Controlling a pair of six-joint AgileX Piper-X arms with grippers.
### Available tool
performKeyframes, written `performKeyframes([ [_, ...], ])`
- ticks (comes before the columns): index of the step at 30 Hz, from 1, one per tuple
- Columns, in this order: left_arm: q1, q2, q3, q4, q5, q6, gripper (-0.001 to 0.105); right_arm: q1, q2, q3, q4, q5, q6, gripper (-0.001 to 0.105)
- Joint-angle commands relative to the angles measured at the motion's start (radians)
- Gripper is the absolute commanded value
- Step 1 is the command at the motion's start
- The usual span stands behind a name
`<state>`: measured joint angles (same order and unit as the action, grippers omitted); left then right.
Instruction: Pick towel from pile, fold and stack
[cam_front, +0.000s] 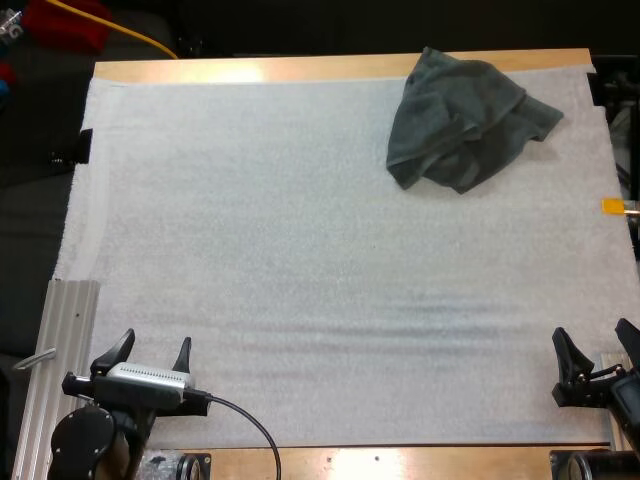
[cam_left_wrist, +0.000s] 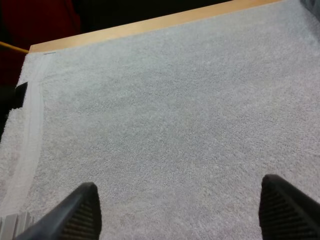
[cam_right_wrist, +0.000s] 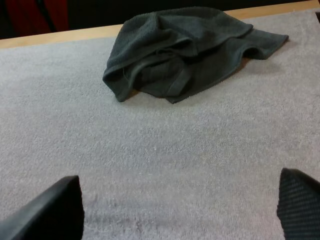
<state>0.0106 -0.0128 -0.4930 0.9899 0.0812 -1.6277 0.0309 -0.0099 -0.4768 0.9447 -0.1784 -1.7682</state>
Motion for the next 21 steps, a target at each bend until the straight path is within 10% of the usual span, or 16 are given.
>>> performKeyframes([
  [1,-0.004,-0.139,-0.002,-0.016,0.005,-0.006,0.063,0.000,-0.040,-0.002,-0.006,-0.005,-0.003,0.077],
  [21,-0.004,-0.052,-0.041,-0.016,0.117,-0.006,0.063,0.000,-0.007,-0.056,-0.006,-0.046,0.000,0.077],
])
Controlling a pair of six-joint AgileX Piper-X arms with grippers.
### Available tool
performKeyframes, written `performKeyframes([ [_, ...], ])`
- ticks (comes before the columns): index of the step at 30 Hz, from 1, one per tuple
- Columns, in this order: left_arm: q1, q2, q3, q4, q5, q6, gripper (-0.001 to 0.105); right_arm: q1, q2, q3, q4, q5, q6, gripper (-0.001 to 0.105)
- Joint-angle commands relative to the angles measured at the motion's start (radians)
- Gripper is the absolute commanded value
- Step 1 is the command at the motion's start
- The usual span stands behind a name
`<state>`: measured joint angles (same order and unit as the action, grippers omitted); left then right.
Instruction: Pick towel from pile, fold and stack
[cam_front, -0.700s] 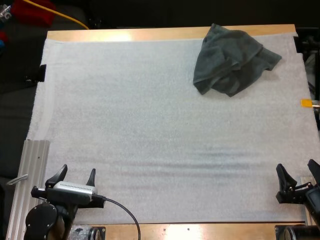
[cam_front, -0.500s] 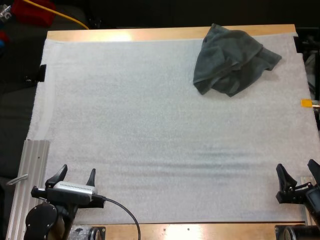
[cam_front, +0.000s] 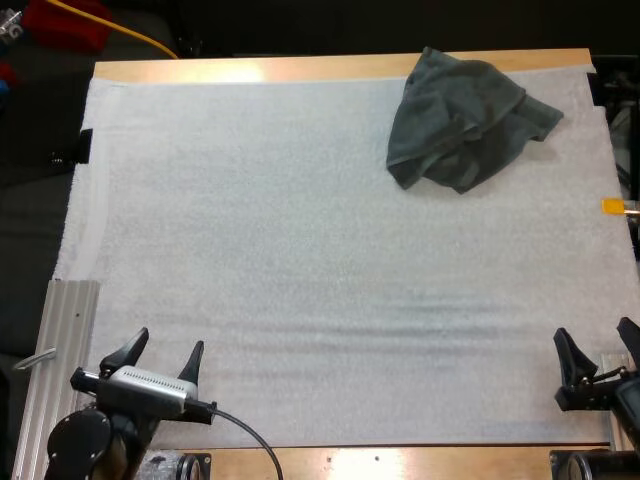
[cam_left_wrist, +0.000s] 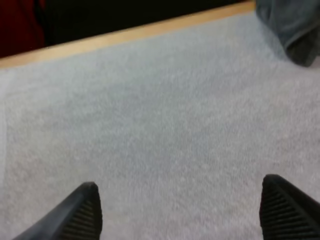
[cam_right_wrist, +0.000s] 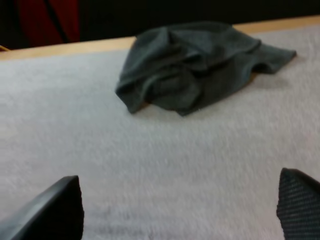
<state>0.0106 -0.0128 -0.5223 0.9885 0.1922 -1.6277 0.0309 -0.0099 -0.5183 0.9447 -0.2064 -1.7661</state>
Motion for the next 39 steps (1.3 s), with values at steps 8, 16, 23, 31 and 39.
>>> performKeyframes([
  [8,-0.047,0.033,-0.077,-0.062,0.097,-0.040,0.063,0.000,0.085,-0.096,-0.006,-0.109,-0.011,0.077],
  [16,-0.162,0.128,-0.173,-0.068,0.109,-0.040,0.063,0.000,0.187,-0.179,-0.006,-0.293,-0.011,0.077],
  [23,-0.211,0.197,-0.241,-0.076,0.187,-0.040,0.063,0.000,0.237,-0.228,-0.033,-0.385,-0.009,0.077],
  [31,-0.213,0.243,-0.262,-0.092,0.210,-0.040,0.063,0.000,0.326,-0.250,-0.096,-0.389,0.021,0.077],
  [39,-0.213,0.245,-0.261,-0.097,0.242,-0.037,0.063,0.009,0.487,-0.250,-0.298,-0.389,0.158,0.077],
])
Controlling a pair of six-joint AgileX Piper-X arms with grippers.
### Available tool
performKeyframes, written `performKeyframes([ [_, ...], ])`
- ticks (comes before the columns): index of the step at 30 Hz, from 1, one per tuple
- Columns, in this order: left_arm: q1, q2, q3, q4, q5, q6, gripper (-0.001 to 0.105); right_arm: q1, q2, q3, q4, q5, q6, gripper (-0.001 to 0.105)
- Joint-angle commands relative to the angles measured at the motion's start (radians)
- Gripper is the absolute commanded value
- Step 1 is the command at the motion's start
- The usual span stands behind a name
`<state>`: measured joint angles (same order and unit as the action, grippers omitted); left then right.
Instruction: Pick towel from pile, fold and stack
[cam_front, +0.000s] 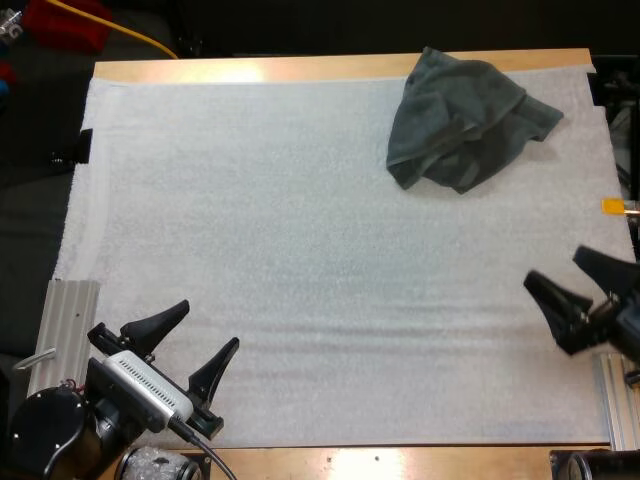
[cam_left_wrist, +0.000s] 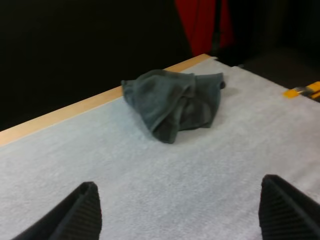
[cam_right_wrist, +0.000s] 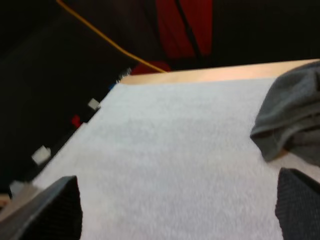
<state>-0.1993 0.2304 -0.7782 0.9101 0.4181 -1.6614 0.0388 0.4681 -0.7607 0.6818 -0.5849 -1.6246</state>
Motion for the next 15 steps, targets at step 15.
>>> performKeyframes([
  [15,-0.003,0.002,-0.005,-0.018,0.021,-0.003,0.063,0.278,0.376,-0.007,-0.319,0.229,0.236,0.077],
])
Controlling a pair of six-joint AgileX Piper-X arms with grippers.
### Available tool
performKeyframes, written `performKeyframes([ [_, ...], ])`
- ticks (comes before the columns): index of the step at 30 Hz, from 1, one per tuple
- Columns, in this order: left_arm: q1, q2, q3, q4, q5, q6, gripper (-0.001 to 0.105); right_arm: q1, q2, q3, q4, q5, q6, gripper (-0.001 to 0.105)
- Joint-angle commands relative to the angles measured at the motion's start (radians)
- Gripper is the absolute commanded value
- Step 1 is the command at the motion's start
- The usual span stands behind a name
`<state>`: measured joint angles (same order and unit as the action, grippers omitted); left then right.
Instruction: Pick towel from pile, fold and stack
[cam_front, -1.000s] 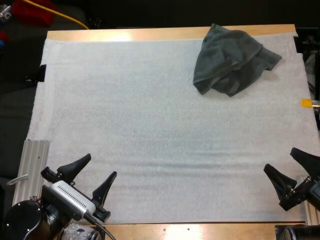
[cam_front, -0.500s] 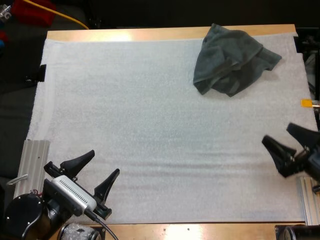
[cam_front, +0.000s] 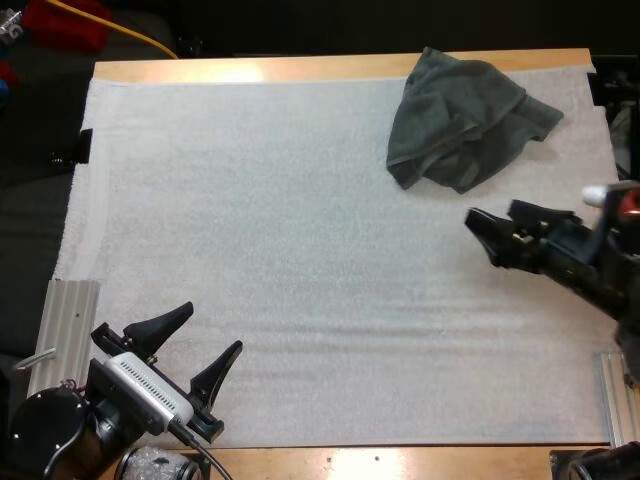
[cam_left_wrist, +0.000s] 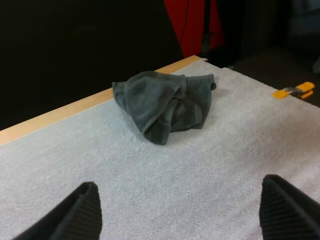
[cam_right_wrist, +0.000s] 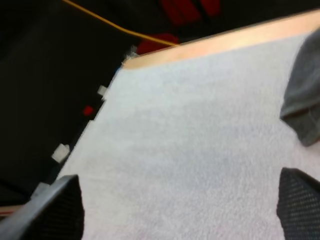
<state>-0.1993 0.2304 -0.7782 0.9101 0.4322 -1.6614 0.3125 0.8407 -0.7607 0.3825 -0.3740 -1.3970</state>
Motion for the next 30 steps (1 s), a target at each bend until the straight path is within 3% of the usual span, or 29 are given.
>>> performKeyframes([
  [1,-0.003,0.002,-0.005,-0.018,0.007,-0.003,0.063,0.024,0.030,-0.007,-0.037,0.046,0.033,0.077],
  [10,-0.003,0.002,-0.005,-0.018,0.007,-0.005,0.063,0.112,0.270,-0.081,-0.095,0.185,0.190,0.077],
  [26,-0.003,0.002,-0.005,-0.018,0.007,-0.020,0.063,0.110,0.677,-0.291,-0.136,0.231,0.391,0.077],
  [30,-0.003,0.002,-0.005,-0.017,0.013,-0.022,0.063,0.110,0.767,-0.316,-0.236,0.213,0.497,0.077],
])
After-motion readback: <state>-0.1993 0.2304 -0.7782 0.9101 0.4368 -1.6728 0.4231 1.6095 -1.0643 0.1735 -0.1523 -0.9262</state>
